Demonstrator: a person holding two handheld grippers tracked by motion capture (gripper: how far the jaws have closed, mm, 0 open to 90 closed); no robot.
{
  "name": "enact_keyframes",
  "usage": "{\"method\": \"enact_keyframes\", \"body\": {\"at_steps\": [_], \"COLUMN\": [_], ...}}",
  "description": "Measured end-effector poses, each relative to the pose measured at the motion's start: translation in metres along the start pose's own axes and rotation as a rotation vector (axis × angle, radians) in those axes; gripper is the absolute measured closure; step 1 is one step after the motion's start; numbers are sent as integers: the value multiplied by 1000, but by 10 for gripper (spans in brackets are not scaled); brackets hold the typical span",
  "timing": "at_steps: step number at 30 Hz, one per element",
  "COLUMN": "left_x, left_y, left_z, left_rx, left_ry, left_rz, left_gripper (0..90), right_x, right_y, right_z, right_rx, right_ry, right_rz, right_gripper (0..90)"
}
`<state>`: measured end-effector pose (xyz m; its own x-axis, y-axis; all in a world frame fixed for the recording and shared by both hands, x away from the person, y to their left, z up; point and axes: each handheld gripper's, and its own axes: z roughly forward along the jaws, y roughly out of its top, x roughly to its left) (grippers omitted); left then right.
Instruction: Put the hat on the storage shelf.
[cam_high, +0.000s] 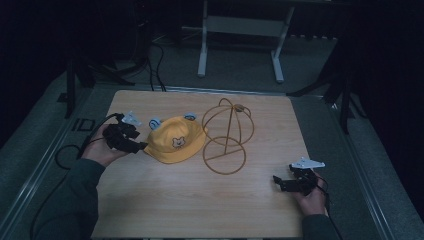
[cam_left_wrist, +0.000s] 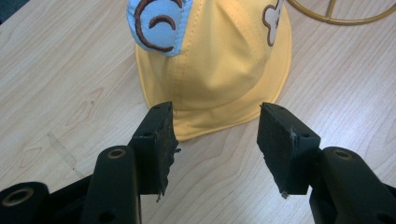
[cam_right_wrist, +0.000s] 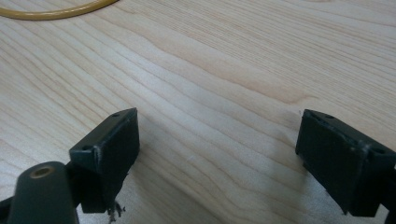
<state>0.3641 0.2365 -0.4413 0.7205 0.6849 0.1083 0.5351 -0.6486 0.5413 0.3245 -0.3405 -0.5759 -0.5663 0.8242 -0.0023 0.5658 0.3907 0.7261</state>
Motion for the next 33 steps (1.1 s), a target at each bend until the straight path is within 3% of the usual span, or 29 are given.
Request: {"method": "enact_keyframes", "body": {"at_steps": [13,33], "left_x": [6,11], "left_y": [12,30], "left_z": [-5,-11], "left_rx": [0,28], "left_ry": [-3,-43], "left_rz": [4,7], "left_gripper": [464,478], "right_x": [0,0], "right_y": [0,0], "right_z": [0,0], "right_rx": [1,2], "right_ry": [0,1], "right_rz": [1,3], "right_gripper": [135,135]}}
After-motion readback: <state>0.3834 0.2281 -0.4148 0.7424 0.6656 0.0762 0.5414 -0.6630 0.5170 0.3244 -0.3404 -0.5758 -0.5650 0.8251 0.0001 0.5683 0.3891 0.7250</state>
